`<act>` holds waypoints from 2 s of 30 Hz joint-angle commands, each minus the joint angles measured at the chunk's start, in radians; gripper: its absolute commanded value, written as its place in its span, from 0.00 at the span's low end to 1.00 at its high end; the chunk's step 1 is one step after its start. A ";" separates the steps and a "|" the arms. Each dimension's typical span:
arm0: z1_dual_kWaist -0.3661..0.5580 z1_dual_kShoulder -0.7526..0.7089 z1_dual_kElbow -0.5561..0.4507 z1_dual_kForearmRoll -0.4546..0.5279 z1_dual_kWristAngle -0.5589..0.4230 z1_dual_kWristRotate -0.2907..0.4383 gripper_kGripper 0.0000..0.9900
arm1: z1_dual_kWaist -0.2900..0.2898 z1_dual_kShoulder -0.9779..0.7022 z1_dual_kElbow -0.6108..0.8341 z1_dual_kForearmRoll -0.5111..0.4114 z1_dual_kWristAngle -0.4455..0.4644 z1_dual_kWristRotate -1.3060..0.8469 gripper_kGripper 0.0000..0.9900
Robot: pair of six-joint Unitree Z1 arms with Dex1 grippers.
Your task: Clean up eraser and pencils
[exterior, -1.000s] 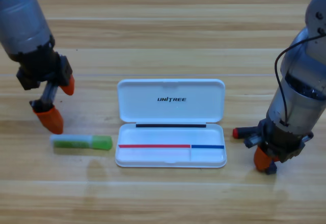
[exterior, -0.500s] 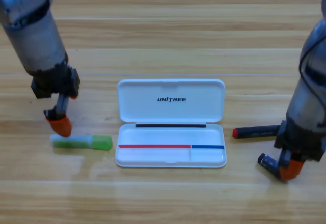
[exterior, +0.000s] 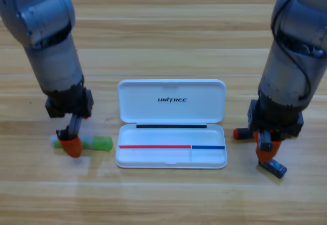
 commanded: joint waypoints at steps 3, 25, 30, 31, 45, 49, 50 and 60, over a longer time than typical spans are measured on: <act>-0.023 0.040 0.072 -0.070 -0.008 -0.009 0.93 | 0.007 -0.087 0.115 0.004 0.002 0.128 0.81; -0.019 0.002 0.211 -0.181 -0.005 0.014 0.93 | -0.117 0.051 0.211 -0.202 0.042 0.199 0.82; -0.019 -0.015 0.234 -0.196 -0.005 0.014 0.93 | -0.117 0.097 0.211 -0.214 0.054 0.197 0.75; -0.019 -0.020 0.237 -0.198 -0.005 0.014 0.93 | -0.117 0.105 0.211 -0.220 0.056 0.197 0.69; -0.019 -0.060 0.291 -0.254 0.012 0.003 0.93 | -0.136 0.027 0.234 -0.222 0.058 0.156 0.00; -0.019 -0.086 0.315 -0.294 0.022 -0.006 0.93 | -0.111 -0.088 0.153 -0.096 0.068 0.013 0.00; -0.019 -0.087 0.322 -0.303 0.029 -0.012 0.93 | -0.099 -0.095 0.126 -0.061 0.084 -0.030 0.00; -0.019 -0.087 0.352 -0.351 0.055 -0.026 0.94 | -0.005 0.033 -0.042 0.019 0.088 -0.188 0.00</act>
